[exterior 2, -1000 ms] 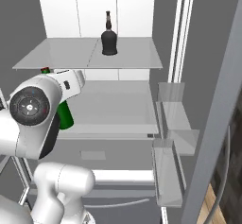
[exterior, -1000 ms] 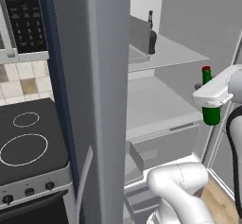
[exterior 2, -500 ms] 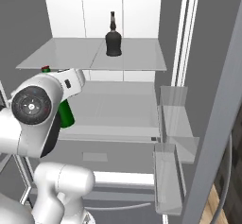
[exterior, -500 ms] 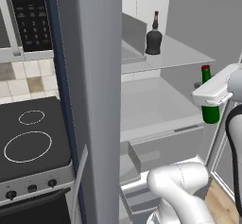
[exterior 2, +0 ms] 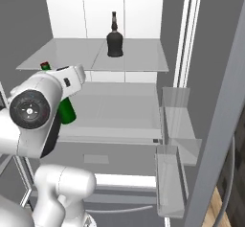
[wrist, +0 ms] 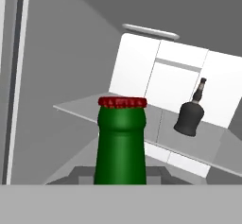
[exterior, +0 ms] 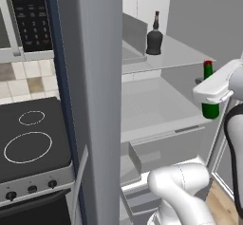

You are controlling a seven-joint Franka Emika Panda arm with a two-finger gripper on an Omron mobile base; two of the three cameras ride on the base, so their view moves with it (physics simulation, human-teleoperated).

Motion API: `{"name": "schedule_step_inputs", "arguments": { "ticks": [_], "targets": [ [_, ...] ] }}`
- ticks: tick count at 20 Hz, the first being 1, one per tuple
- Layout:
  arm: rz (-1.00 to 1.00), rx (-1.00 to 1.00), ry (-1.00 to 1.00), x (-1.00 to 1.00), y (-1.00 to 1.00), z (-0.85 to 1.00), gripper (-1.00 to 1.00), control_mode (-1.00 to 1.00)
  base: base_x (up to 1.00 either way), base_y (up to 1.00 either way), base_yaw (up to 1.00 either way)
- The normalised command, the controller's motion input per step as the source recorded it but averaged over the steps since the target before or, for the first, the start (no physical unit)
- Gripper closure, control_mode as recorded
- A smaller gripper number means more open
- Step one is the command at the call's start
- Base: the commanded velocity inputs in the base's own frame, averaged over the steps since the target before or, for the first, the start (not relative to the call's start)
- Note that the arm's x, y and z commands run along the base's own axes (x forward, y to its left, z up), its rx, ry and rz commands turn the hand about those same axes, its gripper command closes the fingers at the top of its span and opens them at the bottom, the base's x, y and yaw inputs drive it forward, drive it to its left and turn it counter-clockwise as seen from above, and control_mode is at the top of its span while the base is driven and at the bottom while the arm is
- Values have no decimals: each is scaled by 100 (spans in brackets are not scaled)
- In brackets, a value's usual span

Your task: Place the liquor and beer on the top shelf of the fridge to keep them out of children's reach, and place the bell pepper on lower shelves for easy access.

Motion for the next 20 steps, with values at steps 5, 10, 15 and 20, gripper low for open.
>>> {"name": "schedule_step_inputs", "arguments": {
  "ticks": [5, 10, 15, 20],
  "targets": [
    [-1, 0, 0, 2, 1, 45, 100, -100, 0, 0, 0],
    [-1, 0, 0, 4, 4, 40, 100, -100, 0, 0, 0],
    [0, 4, -2, 6, 0, 3, 100, -100, 0, 0, 0],
    [0, 15, -5, 32, 0, 0, 100, -100, 0, 0, 0]
  ]
}}
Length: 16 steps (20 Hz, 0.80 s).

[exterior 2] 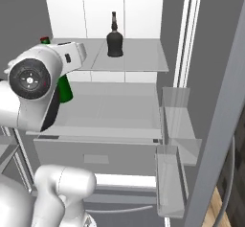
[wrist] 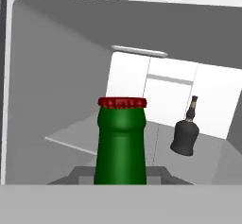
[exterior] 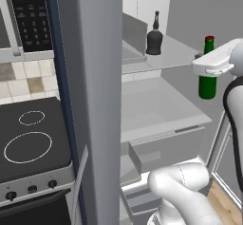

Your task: Place the liquor and beer on the top shelf of the fridge to keep them out of children's reach, and place the bell pepper on lower shelves for easy access.

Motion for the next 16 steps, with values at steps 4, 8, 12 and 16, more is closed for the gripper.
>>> {"name": "schedule_step_inputs", "arguments": {
  "ticks": [4, 8, 12, 16],
  "targets": [
    [0, 15, -8, 33, 6, 0, 100, -100, 0, 0, 0],
    [0, 14, -9, 33, 7, 6, 100, -100, 0, 0, 0],
    [-4, 10, -2, 31, 12, 33, 100, -100, 0, 0, 0],
    [-2, 7, 0, 33, 12, 38, 100, -100, 0, 0, 0]
  ]
}}
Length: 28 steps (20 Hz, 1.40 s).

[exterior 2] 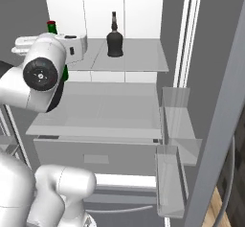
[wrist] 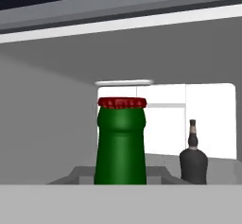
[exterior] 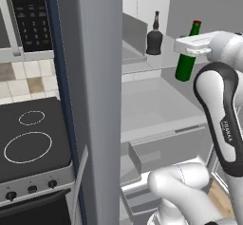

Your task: Place the liquor and beer on the top shelf of the fridge to keep them out of children's reach, and place the bell pepper on lower shelves for easy access.

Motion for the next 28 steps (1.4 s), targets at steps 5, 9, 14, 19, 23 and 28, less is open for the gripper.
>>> {"name": "schedule_step_inputs", "arguments": {
  "ticks": [5, 9, 14, 19, 23, 28],
  "targets": [
    [0, 5, 0, 36, 0, 24, 100, -100, 0, 0, 0],
    [0, 2, 0, 45, 0, 1, 100, -100, 0, 0, 0],
    [0, 0, 0, 46, 0, -5, 100, -100, 0, 0, 0],
    [1, 0, 0, 47, 1, -15, 100, -100, 0, 0, 0],
    [1, 0, 0, 46, 5, -16, 100, -100, 0, 0, 0],
    [1, 0, 0, 43, 10, -18, 100, -100, 0, 0, 0]
  ]
}}
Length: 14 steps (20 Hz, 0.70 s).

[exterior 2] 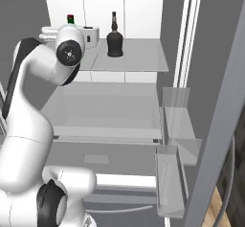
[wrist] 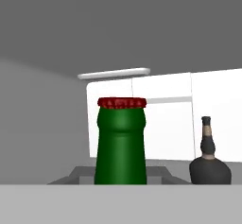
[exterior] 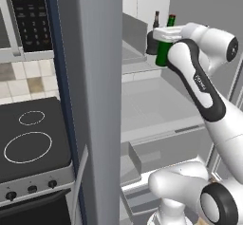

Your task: Place the liquor and beer on the top shelf of the fridge to keep them out of children's reach, and place the bell pepper on lower shelves for easy access.

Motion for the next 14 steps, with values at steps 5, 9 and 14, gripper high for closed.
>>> {"name": "schedule_step_inputs", "arguments": {
  "ticks": [5, 9, 14],
  "targets": [
    [1, 0, 0, 41, 14, -21, 100, -100, 0, 0, 0],
    [1, 0, 0, 40, 15, -19, 100, -100, 0, 0, 0],
    [0, 0, 0, 43, 13, -11, 100, -100, 0, 0, 0]
  ]
}}
